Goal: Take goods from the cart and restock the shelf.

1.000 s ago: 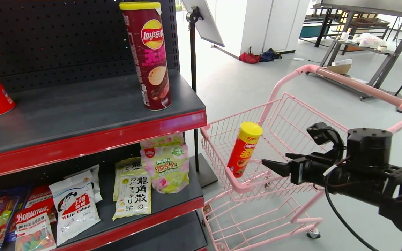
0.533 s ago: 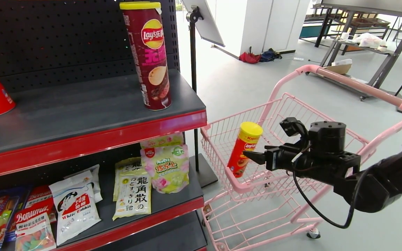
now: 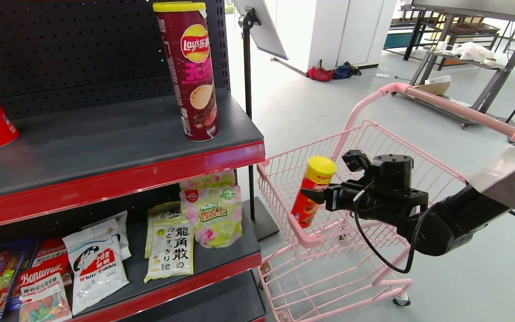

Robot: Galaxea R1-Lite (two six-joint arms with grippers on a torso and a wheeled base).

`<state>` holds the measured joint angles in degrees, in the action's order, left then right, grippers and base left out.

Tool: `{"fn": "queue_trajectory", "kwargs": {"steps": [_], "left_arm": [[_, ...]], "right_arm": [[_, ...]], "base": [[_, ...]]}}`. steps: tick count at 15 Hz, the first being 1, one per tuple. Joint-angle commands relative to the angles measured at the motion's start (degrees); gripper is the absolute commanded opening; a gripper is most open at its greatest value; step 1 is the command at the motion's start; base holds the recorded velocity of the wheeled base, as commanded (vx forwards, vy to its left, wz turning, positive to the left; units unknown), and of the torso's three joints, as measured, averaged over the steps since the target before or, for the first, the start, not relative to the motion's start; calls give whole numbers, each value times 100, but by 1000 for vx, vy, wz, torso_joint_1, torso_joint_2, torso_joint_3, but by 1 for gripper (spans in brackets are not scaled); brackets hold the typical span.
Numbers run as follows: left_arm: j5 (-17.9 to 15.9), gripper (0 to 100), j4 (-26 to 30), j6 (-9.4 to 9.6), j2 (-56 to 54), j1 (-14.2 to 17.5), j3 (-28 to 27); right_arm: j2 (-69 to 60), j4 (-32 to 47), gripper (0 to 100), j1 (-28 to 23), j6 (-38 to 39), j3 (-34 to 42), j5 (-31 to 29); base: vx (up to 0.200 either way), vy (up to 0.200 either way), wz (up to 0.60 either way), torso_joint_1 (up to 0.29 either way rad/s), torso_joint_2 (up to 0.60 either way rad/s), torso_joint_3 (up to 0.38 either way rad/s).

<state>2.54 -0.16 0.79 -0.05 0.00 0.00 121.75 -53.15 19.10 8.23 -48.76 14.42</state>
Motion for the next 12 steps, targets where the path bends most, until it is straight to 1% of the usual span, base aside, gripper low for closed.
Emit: {"fn": "queue_trajectory", "kwargs": {"steps": [1,7,8,12], "left_arm": [[1,100,-2,0,5,0,0],[1,100,-2,0,5,0,0],[1,100,-2,0,5,0,0],[1,100,-2,0,5,0,0]], "right_arm": [[279,-2,100,6,-14,-274,-1],[701,-81,100,41,-5,-766,-27],[763,-240,0,41,-5,-810,-62],[772,-327,0,94,47,-705,-185]], "base": [[0,0,0,0,0,0],[0,0,0,0,0,0],[0,0,0,0,0,0],[0,0,0,0,0,0]]}}
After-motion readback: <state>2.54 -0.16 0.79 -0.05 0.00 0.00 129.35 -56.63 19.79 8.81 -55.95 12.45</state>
